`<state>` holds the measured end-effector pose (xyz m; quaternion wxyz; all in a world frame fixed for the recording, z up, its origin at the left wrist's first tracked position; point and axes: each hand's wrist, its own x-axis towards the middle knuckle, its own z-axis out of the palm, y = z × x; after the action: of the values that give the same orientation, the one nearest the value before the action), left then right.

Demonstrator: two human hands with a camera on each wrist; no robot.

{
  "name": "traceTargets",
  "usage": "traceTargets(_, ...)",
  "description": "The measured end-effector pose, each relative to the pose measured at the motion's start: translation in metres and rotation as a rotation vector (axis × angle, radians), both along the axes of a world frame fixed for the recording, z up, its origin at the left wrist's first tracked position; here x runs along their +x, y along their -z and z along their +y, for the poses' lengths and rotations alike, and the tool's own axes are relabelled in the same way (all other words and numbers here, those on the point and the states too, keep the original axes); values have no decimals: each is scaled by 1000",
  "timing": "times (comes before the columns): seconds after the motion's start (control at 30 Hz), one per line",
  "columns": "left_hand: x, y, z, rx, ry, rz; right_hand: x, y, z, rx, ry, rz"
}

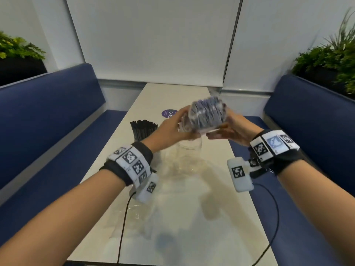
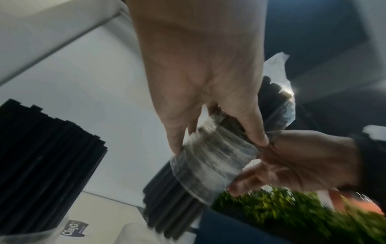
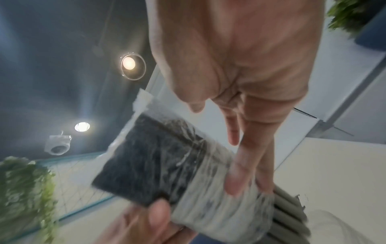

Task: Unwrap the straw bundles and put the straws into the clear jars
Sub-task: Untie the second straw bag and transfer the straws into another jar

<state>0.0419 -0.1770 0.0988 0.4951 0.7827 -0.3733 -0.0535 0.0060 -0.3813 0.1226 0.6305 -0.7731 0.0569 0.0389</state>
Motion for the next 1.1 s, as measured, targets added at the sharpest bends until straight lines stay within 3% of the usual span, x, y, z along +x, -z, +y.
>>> traceTargets(0.1, 23, -11, -5, -23, -33, 67, 6, -10, 4, -76, 52, -74)
traceTargets(0.2, 40, -13, -11, -46, -61, 81, 11, -17, 14, -28, 28, -201)
traceTargets(0.4, 58, 4, -24, -75, -57, 222, 26, -12, 24, -121, 13, -208)
traceTargets(0.63, 57, 14, -36, -163, -45, 306, 67, 21, 22, 64, 151, -216)
traceTargets(0.83, 65, 23, -37, -81, -108, 232, 76, 44, 24, 30, 239, -283)
traceTargets(0.9, 67, 26, -37, -12, -171, 145, 77, 50, 24, -43, 271, -309)
traceTargets(1.1, 68, 24, -38, -55, -316, -54, 72, 52, 29, -306, 312, -417)
